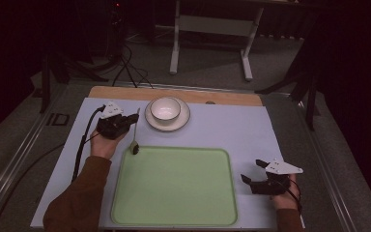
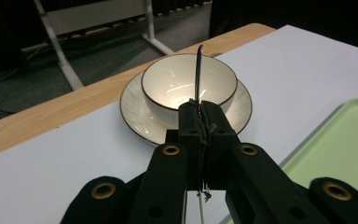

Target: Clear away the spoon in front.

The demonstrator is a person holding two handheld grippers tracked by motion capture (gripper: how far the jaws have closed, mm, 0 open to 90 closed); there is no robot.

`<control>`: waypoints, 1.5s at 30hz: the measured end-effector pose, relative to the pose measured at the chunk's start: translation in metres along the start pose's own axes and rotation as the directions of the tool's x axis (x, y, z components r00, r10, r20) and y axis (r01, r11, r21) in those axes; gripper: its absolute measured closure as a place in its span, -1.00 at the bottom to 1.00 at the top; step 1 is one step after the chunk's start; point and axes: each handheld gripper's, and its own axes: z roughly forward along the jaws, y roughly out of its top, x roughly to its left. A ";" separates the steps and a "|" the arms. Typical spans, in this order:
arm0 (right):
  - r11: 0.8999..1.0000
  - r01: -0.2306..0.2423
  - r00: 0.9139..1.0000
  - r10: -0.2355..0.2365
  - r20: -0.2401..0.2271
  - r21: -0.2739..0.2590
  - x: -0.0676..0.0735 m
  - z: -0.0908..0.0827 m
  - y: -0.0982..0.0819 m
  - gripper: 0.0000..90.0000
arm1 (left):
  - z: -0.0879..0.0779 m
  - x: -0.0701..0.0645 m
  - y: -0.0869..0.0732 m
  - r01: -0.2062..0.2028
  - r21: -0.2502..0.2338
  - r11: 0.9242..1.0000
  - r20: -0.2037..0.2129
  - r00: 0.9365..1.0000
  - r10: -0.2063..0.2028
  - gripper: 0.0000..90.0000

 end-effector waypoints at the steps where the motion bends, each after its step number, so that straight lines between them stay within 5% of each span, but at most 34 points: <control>1: 1.000 0.000 1.000 0.000 0.000 0.000 0.000 0.000 0.000 -0.66 | 0.001 -0.001 0.000 0.000 0.006 1.000 0.003 1.000 0.000 0.97; 9: 1.000 0.000 1.000 0.000 -0.001 0.002 0.000 0.000 0.000 -0.66 | -0.001 -0.006 -0.006 0.043 0.009 0.999 0.061 0.997 -0.043 0.98; 22: 1.000 0.001 1.000 -0.001 -0.002 0.008 0.000 0.001 0.000 -0.66 | -0.016 -0.020 -0.017 0.097 0.012 0.995 0.164 0.982 -0.098 0.99; 33: 1.000 0.003 1.000 -0.003 -0.003 0.016 0.001 0.002 0.000 -0.66 | -0.018 -0.020 -0.048 0.144 0.027 0.989 0.166 0.975 -0.147 0.94; 41: 1.000 0.004 1.000 -0.004 -0.003 0.017 0.001 0.002 0.000 -0.66 | -0.020 -0.020 -0.056 0.161 0.037 0.986 0.167 0.972 -0.165 0.92; 45: 1.000 0.006 1.000 -0.006 -0.004 0.015 0.000 0.001 0.000 -0.66 | -0.021 -0.022 -0.063 0.213 0.043 0.976 0.183 0.959 -0.217 0.92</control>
